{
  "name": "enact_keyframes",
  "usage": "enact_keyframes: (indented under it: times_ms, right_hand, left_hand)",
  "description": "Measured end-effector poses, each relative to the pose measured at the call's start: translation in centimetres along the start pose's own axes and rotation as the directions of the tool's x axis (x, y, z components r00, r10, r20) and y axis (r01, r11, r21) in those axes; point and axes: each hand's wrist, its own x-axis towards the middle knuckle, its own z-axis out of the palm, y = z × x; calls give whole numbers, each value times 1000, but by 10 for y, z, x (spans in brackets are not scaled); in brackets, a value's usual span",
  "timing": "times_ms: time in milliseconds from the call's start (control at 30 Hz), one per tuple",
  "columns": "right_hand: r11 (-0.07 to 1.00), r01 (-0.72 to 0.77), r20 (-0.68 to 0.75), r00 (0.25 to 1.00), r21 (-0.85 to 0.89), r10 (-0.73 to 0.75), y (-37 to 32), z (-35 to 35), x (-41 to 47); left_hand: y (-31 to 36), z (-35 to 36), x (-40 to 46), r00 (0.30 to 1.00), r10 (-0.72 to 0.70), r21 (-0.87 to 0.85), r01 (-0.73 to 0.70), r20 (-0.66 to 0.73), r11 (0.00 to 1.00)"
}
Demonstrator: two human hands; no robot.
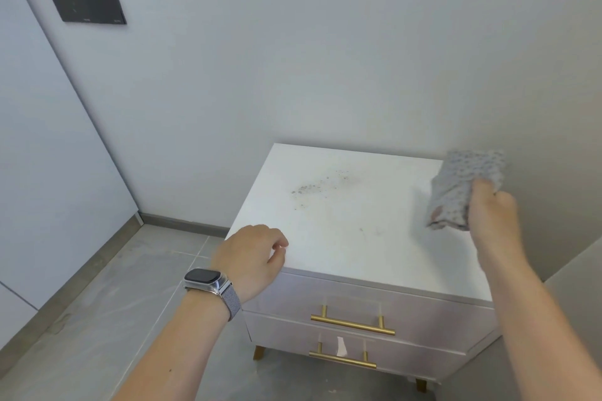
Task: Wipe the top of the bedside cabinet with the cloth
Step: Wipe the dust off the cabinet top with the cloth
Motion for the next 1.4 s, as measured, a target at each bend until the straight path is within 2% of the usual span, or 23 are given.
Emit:
enact_keyframes:
  times_ms: [67,100,233,333,467,567,700,800,867,933,1000,1067,1167,1233,1300,1400]
  right_hand:
    - [974,91,-26,995,-210,-98,2,2,7]
    - [946,123,13,992,-300,-125,4,6,9]
    - [828,247,294,950,-504,-105,25,40,13]
    - [787,368,425,893,-495,-150,35,61,5]
    - [783,437,533,830,-443,-163,29,73,-10]
    - [798,453,584,795,-397,-161,25,75,-22]
    - [887,353,605,788,-297,-111,26,76,-26]
    - [974,123,554,832,-188,1,27,73,-21]
    - [991,-128,479,872,35,96,24,71,-14]
    - [917,-280,401,904,285,151,21,65,-7]
    - [873,-293,270,943,391,195,19,61,4]
    - [895,-225,125,974,386,191,17,58,19]
    - [970,-42,-20,999,241,49,10,60,47]
    - [992,123,-39,992,-5,-123,7,62,67]
    - [939,259,-5,964,-226,-267,9,62,88]
    - [817,345,84,934,-462,-347,22,60,114]
  left_hand:
    - [-5,0,1,996,-33,17,35,-89,999]
    - [-8,0,2,991,-56,22,59,-123,998]
    - [-18,0,5,965,-110,5,115,-237,993]
    - [-28,0,7,948,-176,-29,174,-267,984]
    - [-38,9,10,940,-315,-1,318,-128,948]
    - [-45,16,15,923,-383,-85,379,-39,922]
    - [-47,20,20,922,-387,-223,383,29,896]
    - [-46,24,22,933,-356,-273,355,45,894]
    - [-48,28,23,934,-357,-299,345,16,890]
    - [-48,30,24,929,-369,-309,345,-21,887]
    - [-48,31,26,924,-379,-313,345,-52,885]
    - [-48,32,28,916,-395,-317,355,-68,879]
    - [-46,33,32,902,-425,-325,380,-78,866]
    - [-44,33,34,885,-458,-328,408,-88,852]
    - [-43,35,36,864,-492,-324,437,-107,839]
    - [-42,39,40,853,-502,-283,451,-143,846]
